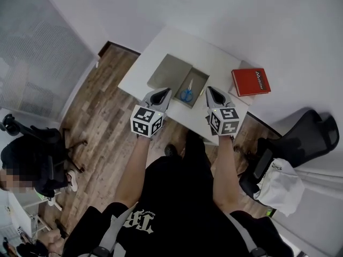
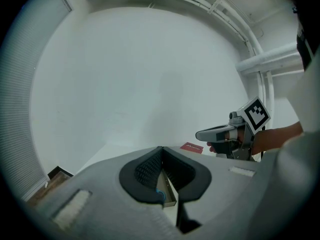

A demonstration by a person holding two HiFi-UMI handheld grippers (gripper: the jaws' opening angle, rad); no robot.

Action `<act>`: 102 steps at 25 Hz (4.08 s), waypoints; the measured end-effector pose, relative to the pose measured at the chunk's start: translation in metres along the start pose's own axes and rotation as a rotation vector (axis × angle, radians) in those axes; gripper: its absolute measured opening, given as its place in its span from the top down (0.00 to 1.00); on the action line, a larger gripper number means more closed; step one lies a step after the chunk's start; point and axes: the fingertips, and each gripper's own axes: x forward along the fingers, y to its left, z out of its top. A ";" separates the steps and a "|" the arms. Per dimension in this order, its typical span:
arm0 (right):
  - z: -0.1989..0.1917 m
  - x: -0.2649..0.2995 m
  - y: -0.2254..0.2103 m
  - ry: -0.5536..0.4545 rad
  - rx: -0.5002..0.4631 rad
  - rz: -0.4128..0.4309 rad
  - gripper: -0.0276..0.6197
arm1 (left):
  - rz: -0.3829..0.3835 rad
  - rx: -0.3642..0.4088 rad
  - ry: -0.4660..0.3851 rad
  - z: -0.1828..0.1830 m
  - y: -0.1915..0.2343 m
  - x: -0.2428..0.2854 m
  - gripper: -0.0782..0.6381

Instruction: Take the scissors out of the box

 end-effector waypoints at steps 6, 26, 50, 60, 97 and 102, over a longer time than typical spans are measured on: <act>-0.001 0.009 -0.017 0.007 0.023 -0.021 0.95 | -0.013 -0.002 0.032 -0.007 0.006 0.019 0.89; -0.011 0.034 -0.046 0.044 0.061 -0.026 0.95 | -0.048 -0.047 0.114 -0.031 0.009 0.064 0.89; -0.131 0.112 -0.014 0.400 0.139 -0.001 0.95 | -0.016 -0.068 0.142 -0.056 0.045 0.067 0.89; -0.182 0.147 -0.010 0.579 0.204 -0.049 0.83 | -0.024 -0.049 0.163 -0.071 0.065 0.070 0.89; -0.277 0.179 -0.008 1.110 0.274 -0.206 0.80 | -0.007 -0.088 0.150 -0.084 0.137 0.048 0.89; -0.276 0.176 -0.009 1.101 0.289 -0.228 0.83 | 0.000 -0.094 0.154 -0.087 0.138 0.040 0.89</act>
